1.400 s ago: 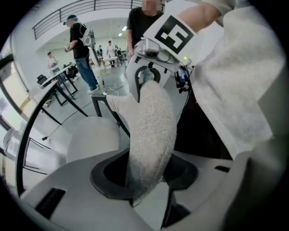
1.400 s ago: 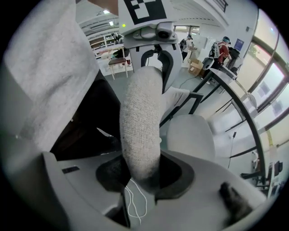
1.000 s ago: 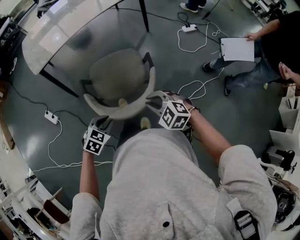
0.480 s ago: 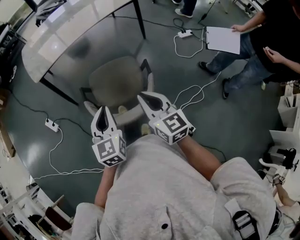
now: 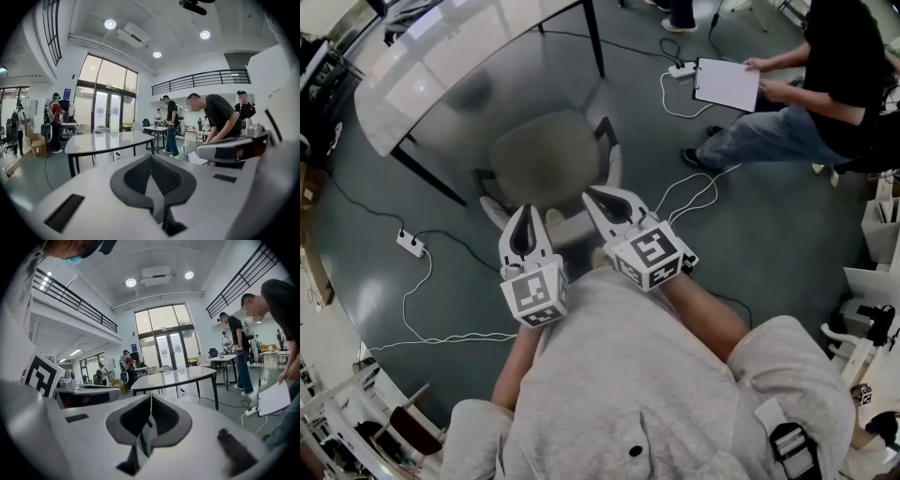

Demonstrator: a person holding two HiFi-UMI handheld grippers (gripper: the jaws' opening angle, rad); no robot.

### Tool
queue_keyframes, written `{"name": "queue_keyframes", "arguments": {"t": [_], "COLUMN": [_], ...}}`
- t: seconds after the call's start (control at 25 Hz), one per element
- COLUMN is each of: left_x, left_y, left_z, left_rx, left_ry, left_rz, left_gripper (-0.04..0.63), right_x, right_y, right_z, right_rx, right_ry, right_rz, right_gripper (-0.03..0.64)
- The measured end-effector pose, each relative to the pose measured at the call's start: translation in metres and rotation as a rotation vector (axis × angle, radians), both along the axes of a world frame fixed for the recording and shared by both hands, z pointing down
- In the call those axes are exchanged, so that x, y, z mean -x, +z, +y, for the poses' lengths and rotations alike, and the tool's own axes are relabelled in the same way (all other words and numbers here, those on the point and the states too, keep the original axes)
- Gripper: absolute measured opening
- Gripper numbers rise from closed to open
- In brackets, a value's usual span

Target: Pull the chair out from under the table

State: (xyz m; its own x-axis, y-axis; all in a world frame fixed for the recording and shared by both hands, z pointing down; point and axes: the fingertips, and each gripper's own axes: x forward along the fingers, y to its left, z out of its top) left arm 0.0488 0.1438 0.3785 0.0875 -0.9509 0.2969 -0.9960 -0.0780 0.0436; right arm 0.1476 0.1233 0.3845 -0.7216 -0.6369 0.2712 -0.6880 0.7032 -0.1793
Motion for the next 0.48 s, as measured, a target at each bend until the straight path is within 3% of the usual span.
{"name": "queue_keyframes", "arguments": {"t": [0.48], "left_x": [0.016], "left_y": [0.008], "left_z": [-0.008], "left_rx": [0.002], "left_ry": [-0.030], "left_rz": [-0.015], "left_gripper": [0.015], "right_x": [0.008], "right_y": [0.015], "right_z": [-0.011], "right_rx": [0.028], "right_ry": [0.008], "right_rz": [0.014], "right_gripper": [0.029]}}
